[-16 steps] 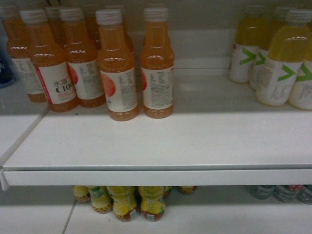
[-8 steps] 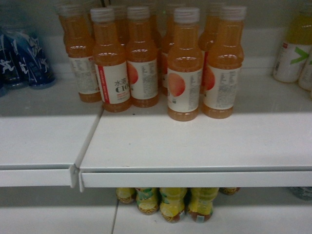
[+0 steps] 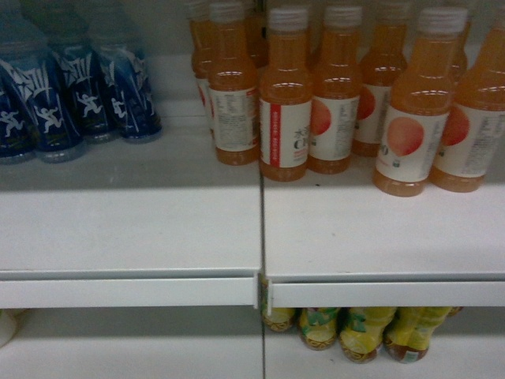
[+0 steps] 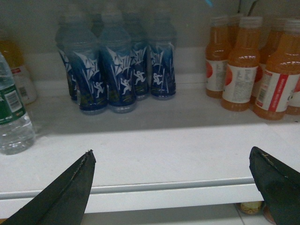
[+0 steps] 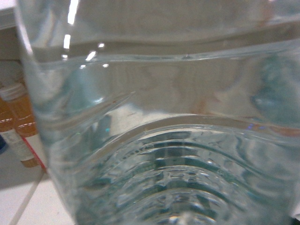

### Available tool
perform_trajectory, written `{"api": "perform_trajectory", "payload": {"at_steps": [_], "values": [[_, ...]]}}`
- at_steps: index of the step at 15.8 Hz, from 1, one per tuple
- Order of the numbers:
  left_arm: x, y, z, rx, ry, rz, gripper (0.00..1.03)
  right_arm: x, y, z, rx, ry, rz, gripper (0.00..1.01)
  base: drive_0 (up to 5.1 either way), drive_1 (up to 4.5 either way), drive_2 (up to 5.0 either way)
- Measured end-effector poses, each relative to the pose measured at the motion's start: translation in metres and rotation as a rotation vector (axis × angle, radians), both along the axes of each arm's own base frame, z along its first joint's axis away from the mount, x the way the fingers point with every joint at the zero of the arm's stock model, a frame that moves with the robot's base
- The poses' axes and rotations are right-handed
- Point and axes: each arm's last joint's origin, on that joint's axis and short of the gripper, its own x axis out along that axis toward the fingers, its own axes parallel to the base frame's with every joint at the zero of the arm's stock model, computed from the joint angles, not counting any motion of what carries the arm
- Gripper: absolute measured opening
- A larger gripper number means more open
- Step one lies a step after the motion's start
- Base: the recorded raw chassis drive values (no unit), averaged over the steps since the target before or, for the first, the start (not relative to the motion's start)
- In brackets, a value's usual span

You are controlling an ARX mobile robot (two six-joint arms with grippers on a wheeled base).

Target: Move water from second to third shelf

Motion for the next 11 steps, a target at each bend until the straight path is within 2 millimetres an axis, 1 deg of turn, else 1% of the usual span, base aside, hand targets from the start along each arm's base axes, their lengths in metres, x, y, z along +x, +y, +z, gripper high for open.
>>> {"api": "perform_trajectory", "payload": {"at_steps": [11], "values": [[0.0000,0.0000,0.0001,0.000,-0.002,0.000,0.98,0.0000,0.0001,0.0002,0.000,-0.001,0.005,0.41,-4.9,2.34,2.3]]}}
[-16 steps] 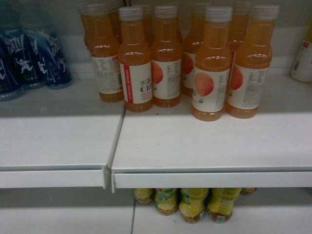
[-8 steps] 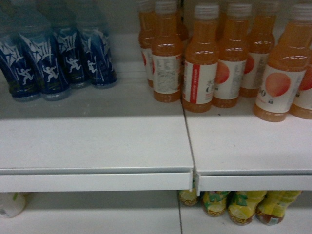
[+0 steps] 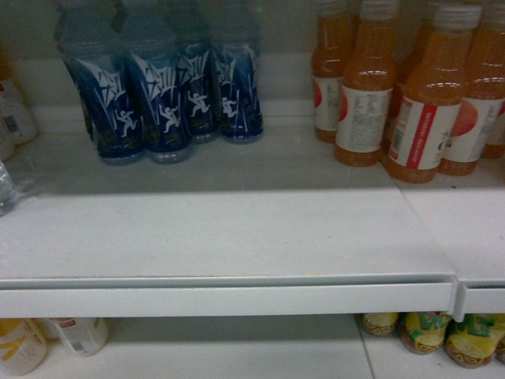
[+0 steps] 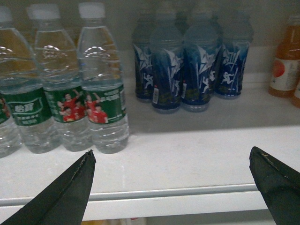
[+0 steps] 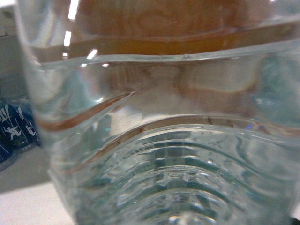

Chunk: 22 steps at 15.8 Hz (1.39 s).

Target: Move water from second to third shelf

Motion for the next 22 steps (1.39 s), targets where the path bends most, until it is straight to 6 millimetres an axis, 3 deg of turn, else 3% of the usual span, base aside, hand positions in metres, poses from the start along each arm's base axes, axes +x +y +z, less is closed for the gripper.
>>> {"api": "perform_trajectory", "payload": {"at_steps": [22], "values": [[0.0000,0.0000,-0.0001,0.000,0.001,0.001,0.98,0.0000,-0.0001,-0.0001,0.000,0.001,-0.003,0.41,-4.9,2.42,2.4]]}}
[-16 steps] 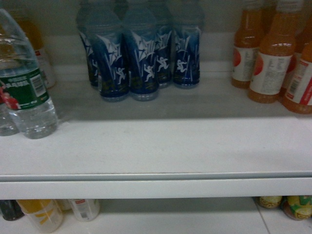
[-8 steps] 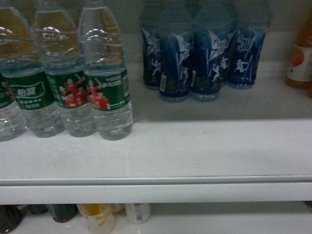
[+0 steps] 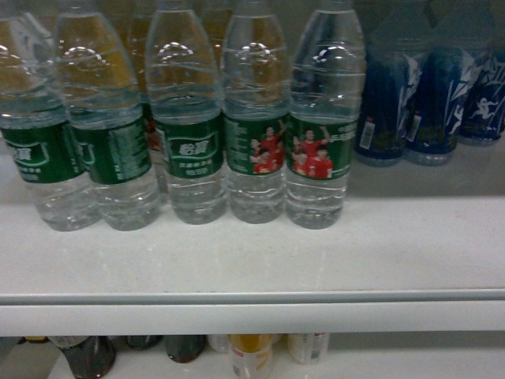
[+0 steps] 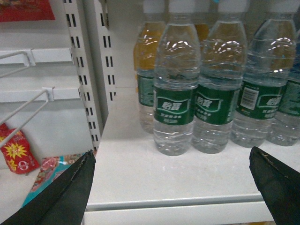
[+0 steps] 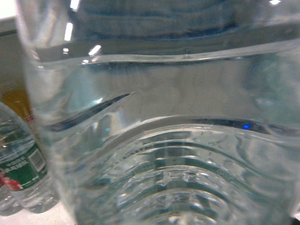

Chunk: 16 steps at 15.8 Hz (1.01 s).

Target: Move water from second to third shelf

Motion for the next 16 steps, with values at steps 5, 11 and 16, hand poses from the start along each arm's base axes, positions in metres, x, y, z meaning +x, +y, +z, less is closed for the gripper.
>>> {"api": "perform_trajectory", "payload": {"at_steps": [5,11,16], "values": [[0.0000,0.0000,0.0001,0.000,-0.002,0.000,0.98,0.0000,0.0001,0.0000,0.000,0.000,0.003,0.41,-4.8,2.45,2.4],[0.0000,0.0000,0.0000,0.000,0.000,0.000,0.98,0.0000,0.0000,-0.0002,0.001,0.002,0.000,0.41,-4.9,2.42,2.4],[0.0000,0.0001,0.0003,0.000,-0.003,0.002,0.98,0.0001,0.0012,-0.0004,0.001,0.003,0.018,0.41,-1.0,0.50,0.5]]}}
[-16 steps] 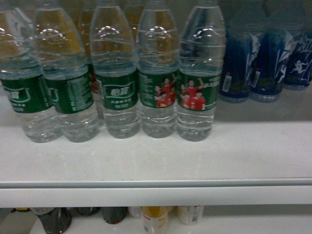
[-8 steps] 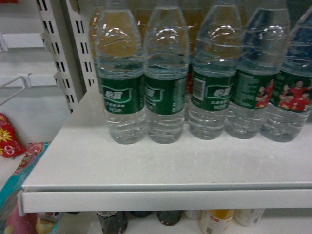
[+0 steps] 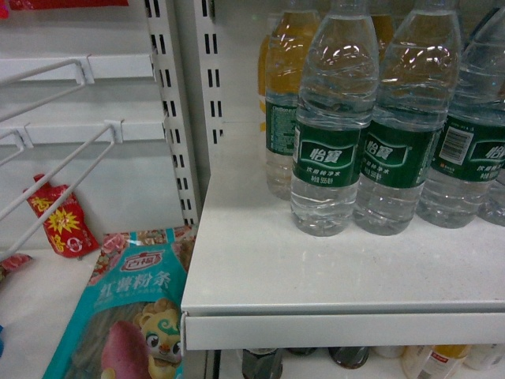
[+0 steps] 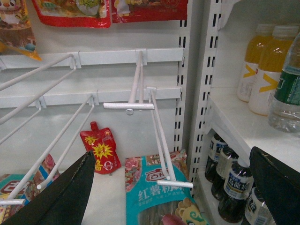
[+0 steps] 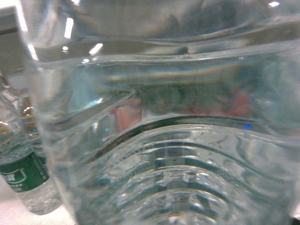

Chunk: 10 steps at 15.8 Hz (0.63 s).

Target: Move water from second to third shelf

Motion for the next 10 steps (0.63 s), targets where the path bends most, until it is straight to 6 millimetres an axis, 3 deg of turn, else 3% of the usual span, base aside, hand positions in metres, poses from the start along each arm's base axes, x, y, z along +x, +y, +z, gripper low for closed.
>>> {"api": "perform_trajectory", "payload": {"at_steps": [10], "values": [[0.0000,-0.0001,-0.0001,0.000,0.002,-0.002,0.98,-0.0002,-0.0012,0.0003,0.000,-0.003,-0.019,0.41,0.0,0.00,0.0]]}}
